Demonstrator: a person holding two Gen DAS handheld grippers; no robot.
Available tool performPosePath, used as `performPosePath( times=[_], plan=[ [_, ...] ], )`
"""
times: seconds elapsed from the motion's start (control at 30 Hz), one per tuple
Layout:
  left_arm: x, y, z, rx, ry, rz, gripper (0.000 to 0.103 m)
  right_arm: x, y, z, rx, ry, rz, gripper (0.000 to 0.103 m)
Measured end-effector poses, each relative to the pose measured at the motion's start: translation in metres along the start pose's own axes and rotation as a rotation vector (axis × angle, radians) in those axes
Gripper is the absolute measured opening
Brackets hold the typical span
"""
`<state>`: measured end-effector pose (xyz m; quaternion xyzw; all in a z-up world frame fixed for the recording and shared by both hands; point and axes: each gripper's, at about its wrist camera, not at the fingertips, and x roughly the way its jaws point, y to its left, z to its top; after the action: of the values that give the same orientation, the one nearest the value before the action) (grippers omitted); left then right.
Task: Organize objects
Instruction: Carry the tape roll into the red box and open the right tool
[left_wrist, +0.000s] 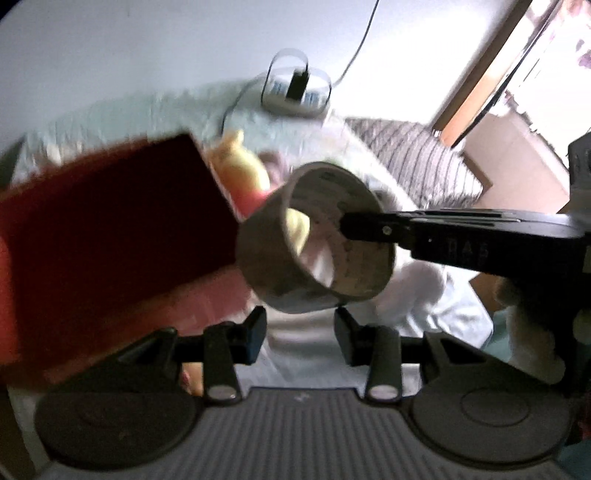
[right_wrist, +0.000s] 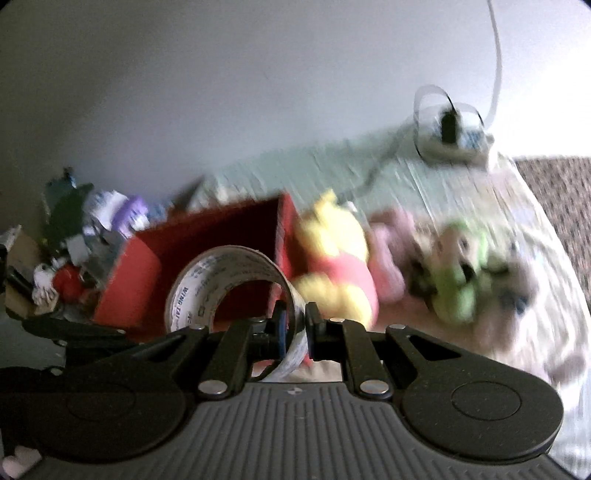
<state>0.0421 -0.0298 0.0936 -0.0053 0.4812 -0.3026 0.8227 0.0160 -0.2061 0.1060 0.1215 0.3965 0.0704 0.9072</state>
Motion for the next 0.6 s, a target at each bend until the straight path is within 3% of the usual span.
performPosePath(
  times=[0.2, 0.4, 0.5, 0.6],
  plan=[
    [-0.023, 0.029, 0.014, 0.002, -0.097, 0.034, 0.039, 0.034, 0.028, 0.023, -0.068, -0.040, 0.022, 0.012],
    [-0.012, 0.073, 0.024, -0.009, -0.069, 0.095, 0.037, 0.074, 0.053, 0.035, -0.094, -0.007, 0.037, 0.012],
    [-0.003, 0.095, 0.029, -0.045, -0.050, 0.056, 0.037, 0.095, 0.061, 0.035, -0.107, 0.009, 0.015, 0.011],
    [-0.007, 0.119, 0.025, -0.123, -0.079, -0.009, 0.060, 0.111, 0.061, 0.035, -0.083, 0.040, 0.010, 0.013]
  ],
)
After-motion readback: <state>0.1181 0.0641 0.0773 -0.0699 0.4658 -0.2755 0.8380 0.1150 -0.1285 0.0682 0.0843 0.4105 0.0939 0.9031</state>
